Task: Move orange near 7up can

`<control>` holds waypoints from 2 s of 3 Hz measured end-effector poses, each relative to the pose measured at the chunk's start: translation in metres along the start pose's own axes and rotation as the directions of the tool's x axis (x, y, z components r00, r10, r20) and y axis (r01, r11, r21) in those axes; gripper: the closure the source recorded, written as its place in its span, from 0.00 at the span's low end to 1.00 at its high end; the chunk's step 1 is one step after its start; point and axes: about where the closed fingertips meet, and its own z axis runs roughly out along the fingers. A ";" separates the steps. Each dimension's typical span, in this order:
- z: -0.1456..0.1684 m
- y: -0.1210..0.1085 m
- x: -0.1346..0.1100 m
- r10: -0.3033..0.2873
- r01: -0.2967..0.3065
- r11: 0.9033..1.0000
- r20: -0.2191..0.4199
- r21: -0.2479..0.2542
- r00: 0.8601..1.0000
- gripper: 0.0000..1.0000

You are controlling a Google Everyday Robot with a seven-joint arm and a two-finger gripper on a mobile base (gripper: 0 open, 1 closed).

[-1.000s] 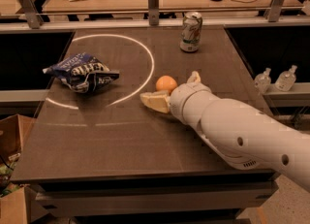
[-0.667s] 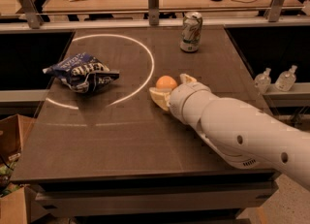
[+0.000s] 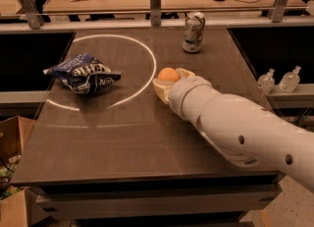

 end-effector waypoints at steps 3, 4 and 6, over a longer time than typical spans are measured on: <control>0.010 -0.066 0.002 -0.095 0.079 0.978 0.079 0.191 0.992 1.00; 0.010 -0.066 0.002 -0.095 0.079 0.978 0.079 0.191 0.992 1.00; 0.043 -0.089 -0.003 -0.043 0.022 0.962 0.074 0.272 0.996 1.00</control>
Offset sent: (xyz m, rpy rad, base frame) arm 0.0470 -0.0582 -0.0098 -0.0519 -0.1781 -0.1544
